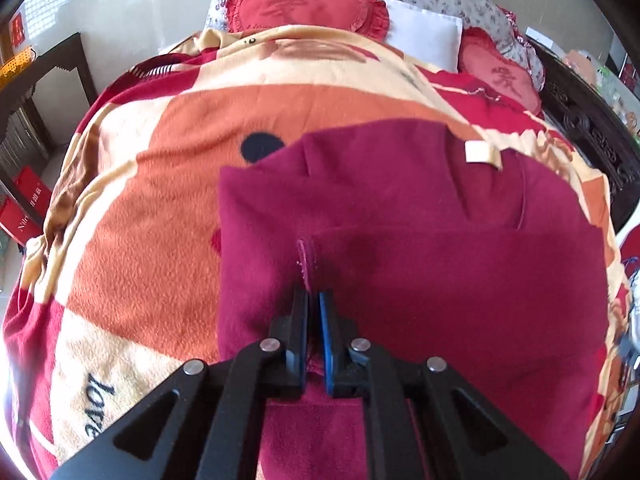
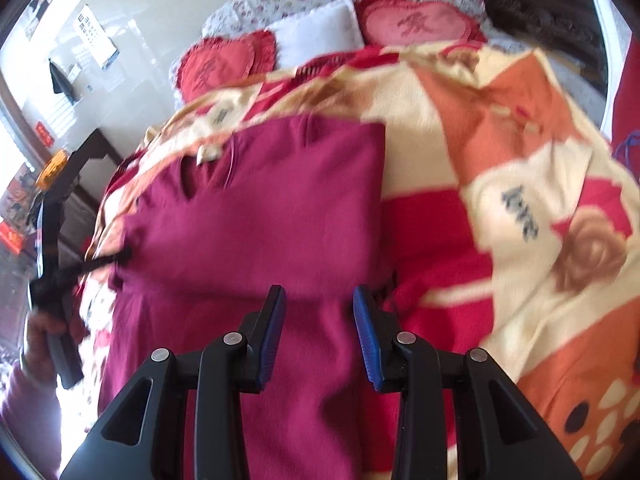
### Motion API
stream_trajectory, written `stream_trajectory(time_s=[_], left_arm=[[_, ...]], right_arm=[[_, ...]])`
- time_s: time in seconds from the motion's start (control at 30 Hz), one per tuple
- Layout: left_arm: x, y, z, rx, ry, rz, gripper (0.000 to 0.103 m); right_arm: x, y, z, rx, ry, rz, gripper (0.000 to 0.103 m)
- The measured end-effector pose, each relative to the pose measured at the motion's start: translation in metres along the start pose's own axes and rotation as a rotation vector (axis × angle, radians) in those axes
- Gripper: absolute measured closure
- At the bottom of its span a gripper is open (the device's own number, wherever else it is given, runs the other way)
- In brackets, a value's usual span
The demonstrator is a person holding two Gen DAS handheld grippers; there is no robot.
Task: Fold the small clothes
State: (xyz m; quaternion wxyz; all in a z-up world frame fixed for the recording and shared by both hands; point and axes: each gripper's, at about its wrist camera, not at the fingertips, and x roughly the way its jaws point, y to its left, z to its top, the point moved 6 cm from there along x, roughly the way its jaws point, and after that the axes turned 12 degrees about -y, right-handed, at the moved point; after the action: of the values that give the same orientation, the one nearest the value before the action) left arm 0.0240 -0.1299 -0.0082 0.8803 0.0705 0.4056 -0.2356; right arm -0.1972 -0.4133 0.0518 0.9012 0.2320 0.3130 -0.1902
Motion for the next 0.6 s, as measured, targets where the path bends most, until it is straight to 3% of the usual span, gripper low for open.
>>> stream_trajectory(time_s=[0.1,0.17,0.3,0.33,0.47,0.6], left_arm=[[0.001,-0.001,-0.001,0.002,0.008,0.002,0.091],[-0.004,-0.001,-0.002,0.010,0.030,-0.007,0.085],[-0.038,0.011,-0.003,0.079,-0.019,0.032,0.035],[-0.047,0.014,-0.004,0.097,-0.037,0.039,0.029],[-0.077,0.028,-0.021,0.179,-0.050,0.079,0.029],[-0.101,0.039,-0.044,0.191,-0.041,0.096,0.029]], right_arm=[[0.026,-0.001,0.007,-0.037,0.017,-0.018,0.085],[0.057,-0.014,-0.004,-0.058,0.121,-0.097,0.093],[0.045,-0.013,0.001,-0.069,0.096,-0.103,0.095],[0.036,-0.012,0.002,-0.074,0.086,-0.102,0.095],[0.009,-0.002,-0.007,-0.111,0.129,-0.022,0.090],[-0.012,0.001,-0.025,-0.165,0.159,-0.024,0.087]])
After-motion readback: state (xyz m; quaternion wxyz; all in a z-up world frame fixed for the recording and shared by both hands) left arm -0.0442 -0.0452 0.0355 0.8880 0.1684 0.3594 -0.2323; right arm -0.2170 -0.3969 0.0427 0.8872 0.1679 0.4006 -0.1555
